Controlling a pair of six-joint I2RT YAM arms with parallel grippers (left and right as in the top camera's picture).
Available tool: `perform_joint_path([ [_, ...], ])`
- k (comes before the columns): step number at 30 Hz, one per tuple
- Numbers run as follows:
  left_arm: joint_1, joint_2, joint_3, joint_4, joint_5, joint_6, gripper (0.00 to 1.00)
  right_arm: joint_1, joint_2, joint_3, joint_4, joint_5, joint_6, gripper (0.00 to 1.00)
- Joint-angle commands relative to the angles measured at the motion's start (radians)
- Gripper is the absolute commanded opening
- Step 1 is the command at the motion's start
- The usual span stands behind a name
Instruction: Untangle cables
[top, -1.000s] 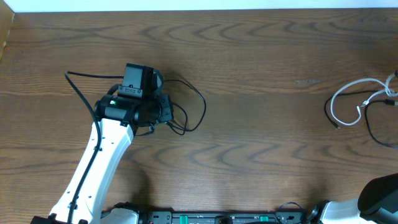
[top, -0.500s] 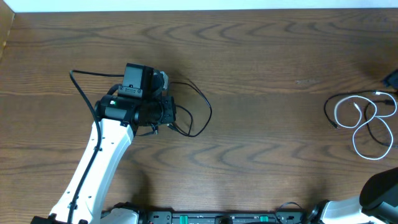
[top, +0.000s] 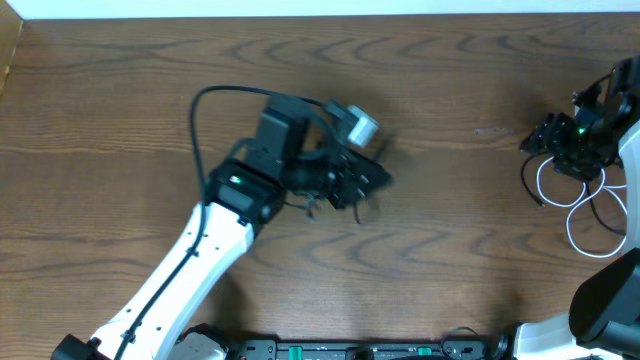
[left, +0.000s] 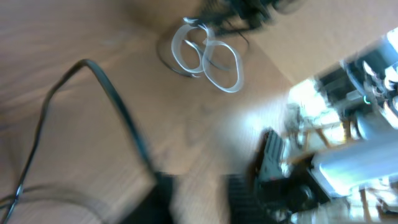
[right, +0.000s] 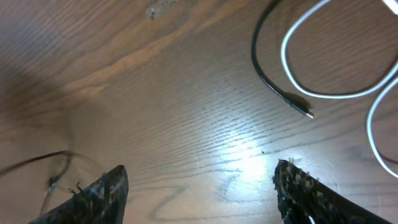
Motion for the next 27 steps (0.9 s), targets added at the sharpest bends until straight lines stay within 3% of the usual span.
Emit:
perform_joint_path([
  [1,-0.026,0.000,0.009,-0.034,-0.085,0.023,0.52,0.023,-0.002,-0.005,-0.002,-0.015,-0.049,0.71],
  [6,0.020,0.000,0.009,-0.217,-0.425,0.022,0.54,0.073,-0.002,-0.006,-0.074,-0.146,-0.165,0.75],
  [11,0.054,0.000,0.009,-0.452,-0.718,0.022,0.54,0.197,-0.002,-0.045,-0.108,-0.137,-0.165,0.73],
  [16,0.057,0.000,0.009,-0.534,-0.755,0.022,0.54,0.324,-0.002,-0.176,-0.054,-0.134,-0.102,0.69],
  [27,0.057,0.000,0.009,-0.533,-0.755,0.022,0.55,0.453,-0.002,-0.443,-0.025,-0.139,0.020,0.66],
])
